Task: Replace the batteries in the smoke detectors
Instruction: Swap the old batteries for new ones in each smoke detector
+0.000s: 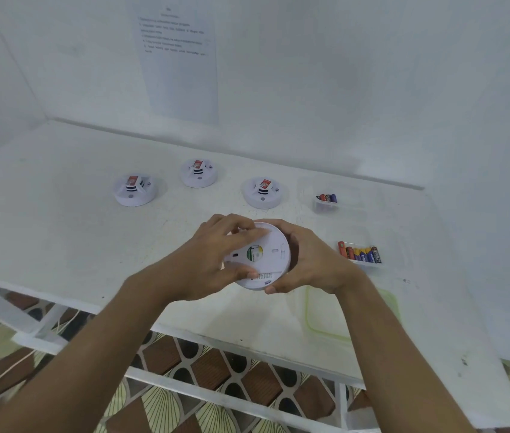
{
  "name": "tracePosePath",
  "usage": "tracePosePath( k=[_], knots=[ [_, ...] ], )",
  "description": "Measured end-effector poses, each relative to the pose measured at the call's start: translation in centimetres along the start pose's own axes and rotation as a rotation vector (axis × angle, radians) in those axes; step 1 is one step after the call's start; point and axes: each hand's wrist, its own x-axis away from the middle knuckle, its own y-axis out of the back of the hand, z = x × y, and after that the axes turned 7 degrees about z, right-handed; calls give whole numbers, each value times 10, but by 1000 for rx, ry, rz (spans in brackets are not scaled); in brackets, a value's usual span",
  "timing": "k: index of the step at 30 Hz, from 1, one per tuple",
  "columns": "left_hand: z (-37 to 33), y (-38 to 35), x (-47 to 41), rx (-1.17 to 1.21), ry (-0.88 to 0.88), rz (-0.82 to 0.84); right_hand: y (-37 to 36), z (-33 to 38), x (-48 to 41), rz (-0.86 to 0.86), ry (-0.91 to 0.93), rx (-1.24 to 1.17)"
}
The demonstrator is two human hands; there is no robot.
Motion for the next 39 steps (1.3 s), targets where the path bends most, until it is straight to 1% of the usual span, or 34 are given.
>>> tracePosePath(
  k=[5, 10, 12, 14, 16, 17, 19, 21, 22, 24, 26, 29, 32, 35, 39],
  knots=[
    [2, -7, 5, -7, -32, -96, -1, 2, 1, 13, 19, -14],
    [-1, -14, 10, -6, -106, -260, 1, 7, 2, 10, 79, -82],
    [-4, -16, 15, 55, -144, -251, 1, 6, 2, 0, 102, -146],
    [-4, -18, 17, 51, -183, -266, -1, 3, 1, 7, 108, -222],
    [0, -24, 17, -8, -201, -367, -6, -1, -1, -3, 100, -277],
    [2, -26, 16, 3, -180, -414, -9, -1, -2, -28, 86, -269],
    [4, -30, 17, 146, -50, -480, -15, -2, -5, -134, 31, -159],
    [0, -33, 17, 414, 151, -533, -19, -2, -8, -233, 11, -44],
    [-1, -34, 16, 560, 217, -556, -21, 0, -9, -260, 20, -21],
    [-4, -35, 12, 793, 262, -607, -25, 4, -11, -285, 34, -5],
    [-7, -33, 8, 964, 283, -652, -29, 5, -12, -279, 31, 3],
    [-5, -31, 4, 1084, 325, -646, -35, 3, -14, -256, 18, 38],
    [-2, -31, 2, 1155, 359, -564, -41, -2, -15, -288, -7, 96],
    [1, -35, 5, 1050, 323, -465, -45, -8, -18, -338, -17, 130],
    [8, -42, 7, 1019, 296, -454, -47, -16, -18, -338, -9, 154]
  ],
)
